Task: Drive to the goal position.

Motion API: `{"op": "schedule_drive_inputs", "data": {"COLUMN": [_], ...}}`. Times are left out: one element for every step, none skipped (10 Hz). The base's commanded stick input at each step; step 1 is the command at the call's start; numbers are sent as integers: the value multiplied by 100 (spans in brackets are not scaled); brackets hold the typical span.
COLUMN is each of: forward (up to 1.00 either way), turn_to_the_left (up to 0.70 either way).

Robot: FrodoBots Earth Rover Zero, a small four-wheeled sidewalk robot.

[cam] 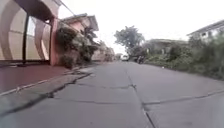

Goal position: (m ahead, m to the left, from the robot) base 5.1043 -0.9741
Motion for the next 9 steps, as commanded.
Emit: {"op": "schedule_drive_inputs", "data": {"forward": [100,100,100,100,100,100,100,100,100], "turn_to_the_left": [8,8,8,8,8,8,8,8,8]}}
